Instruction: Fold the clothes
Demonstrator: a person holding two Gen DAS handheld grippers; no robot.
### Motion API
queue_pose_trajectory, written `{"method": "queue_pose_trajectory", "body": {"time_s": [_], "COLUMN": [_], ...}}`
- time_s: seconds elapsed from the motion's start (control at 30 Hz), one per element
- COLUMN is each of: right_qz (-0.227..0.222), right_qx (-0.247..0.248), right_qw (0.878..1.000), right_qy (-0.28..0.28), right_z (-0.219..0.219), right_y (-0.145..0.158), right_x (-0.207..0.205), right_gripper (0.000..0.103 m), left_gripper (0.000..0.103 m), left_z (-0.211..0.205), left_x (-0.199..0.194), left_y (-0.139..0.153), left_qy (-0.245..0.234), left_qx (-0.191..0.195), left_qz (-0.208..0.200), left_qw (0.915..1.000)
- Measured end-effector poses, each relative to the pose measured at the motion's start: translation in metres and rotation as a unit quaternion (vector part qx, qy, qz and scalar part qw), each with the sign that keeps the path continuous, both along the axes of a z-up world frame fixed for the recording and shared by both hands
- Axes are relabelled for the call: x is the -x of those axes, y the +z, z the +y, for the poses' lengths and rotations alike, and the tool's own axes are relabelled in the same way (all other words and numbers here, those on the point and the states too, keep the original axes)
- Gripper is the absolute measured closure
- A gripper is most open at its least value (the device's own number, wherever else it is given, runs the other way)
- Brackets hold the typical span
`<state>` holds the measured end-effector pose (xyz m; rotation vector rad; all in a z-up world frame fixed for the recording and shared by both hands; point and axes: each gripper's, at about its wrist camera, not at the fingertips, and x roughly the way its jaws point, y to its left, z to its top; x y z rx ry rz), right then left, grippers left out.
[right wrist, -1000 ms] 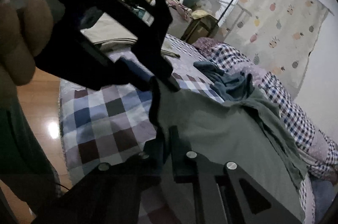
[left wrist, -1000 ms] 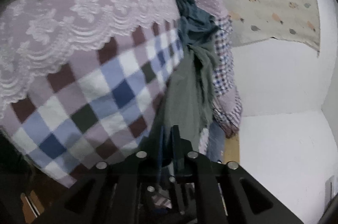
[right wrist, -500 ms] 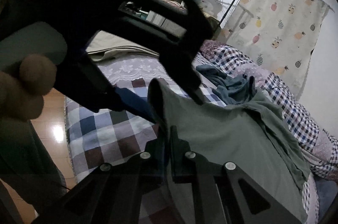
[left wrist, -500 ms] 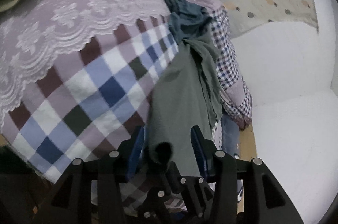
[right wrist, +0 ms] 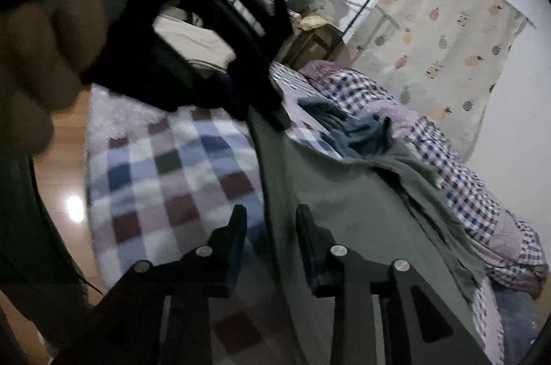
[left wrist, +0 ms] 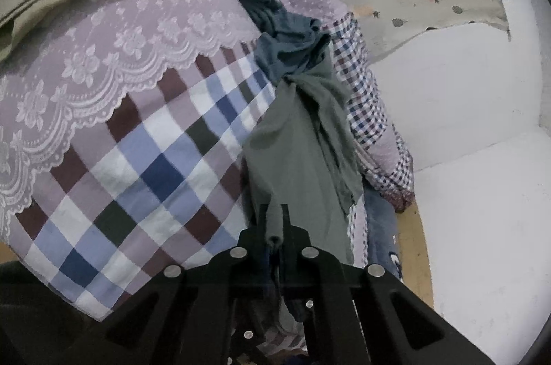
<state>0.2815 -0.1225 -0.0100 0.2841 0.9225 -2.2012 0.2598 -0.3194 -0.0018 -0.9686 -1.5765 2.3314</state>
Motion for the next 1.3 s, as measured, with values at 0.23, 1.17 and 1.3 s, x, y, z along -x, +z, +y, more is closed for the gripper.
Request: {"method": "queue_pose_trajectory", "body": {"time_s": [0.23, 1.17, 1.3], "right_qz": [0.011, 0.028, 0.025], "right_qx": [-0.019, -0.183, -0.171], "right_qw": [0.997, 0.942, 0.945], "right_qy": [-0.077, -0.278, -0.276], "right_z": [0.039, 0.271, 0.276], "right_y": [-0.002, -0.008, 0.005], "right_x": [0.025, 0.055, 0.051], "right_gripper": [0.067, 0.101, 0.103], "left_gripper": [0.102, 0.102, 0.102], "left_z": [-0.003, -0.009, -0.012], "left_x": [0.004, 0.021, 0.02], "left_y": [0.017, 0.038, 0.034], "left_qy": [0.008, 0.051, 0.058], "left_qx": [-0.02, -0.055, -0.043], "left_qz": [0.034, 0.06, 0.049], "left_qw": [0.9992, 0.9953, 0.9962]}}
